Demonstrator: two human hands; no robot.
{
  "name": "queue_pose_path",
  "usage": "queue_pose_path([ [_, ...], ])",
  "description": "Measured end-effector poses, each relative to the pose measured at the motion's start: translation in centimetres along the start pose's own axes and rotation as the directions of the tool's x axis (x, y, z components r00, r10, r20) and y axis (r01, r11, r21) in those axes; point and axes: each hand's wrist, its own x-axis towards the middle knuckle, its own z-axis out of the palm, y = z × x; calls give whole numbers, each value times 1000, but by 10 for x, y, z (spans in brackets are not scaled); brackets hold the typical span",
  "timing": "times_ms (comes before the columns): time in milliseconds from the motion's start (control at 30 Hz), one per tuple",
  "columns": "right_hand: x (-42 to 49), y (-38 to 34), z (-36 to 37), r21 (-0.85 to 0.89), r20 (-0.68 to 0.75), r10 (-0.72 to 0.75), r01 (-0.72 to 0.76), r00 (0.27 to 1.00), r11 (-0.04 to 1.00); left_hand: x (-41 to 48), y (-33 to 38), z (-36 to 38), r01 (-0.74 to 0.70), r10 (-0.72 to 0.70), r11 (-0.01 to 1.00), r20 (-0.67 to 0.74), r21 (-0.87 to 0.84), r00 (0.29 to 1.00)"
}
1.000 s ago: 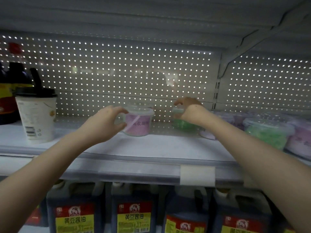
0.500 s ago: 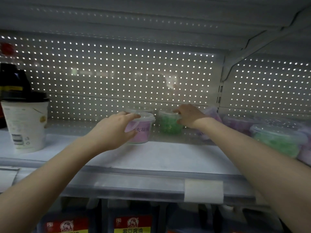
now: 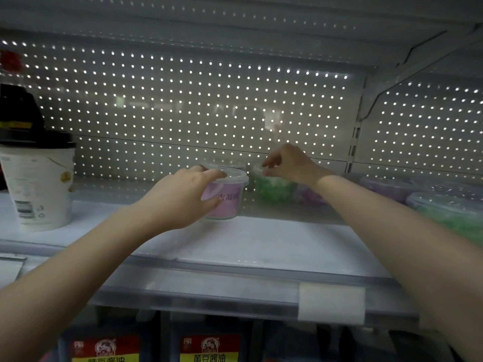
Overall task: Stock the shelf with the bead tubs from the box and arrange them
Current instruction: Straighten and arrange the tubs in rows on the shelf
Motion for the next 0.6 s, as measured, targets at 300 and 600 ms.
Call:
queue_pose_path([
  [300,-4,45,-3,-323,105,139,-98,985,941,1,-2,-1,-19,19,1000,12,-1,1000],
  [600,1,22,-5,-140,87,52,-40,995,989,0,-3,-1,-7,7,1000,23,-12,1000],
])
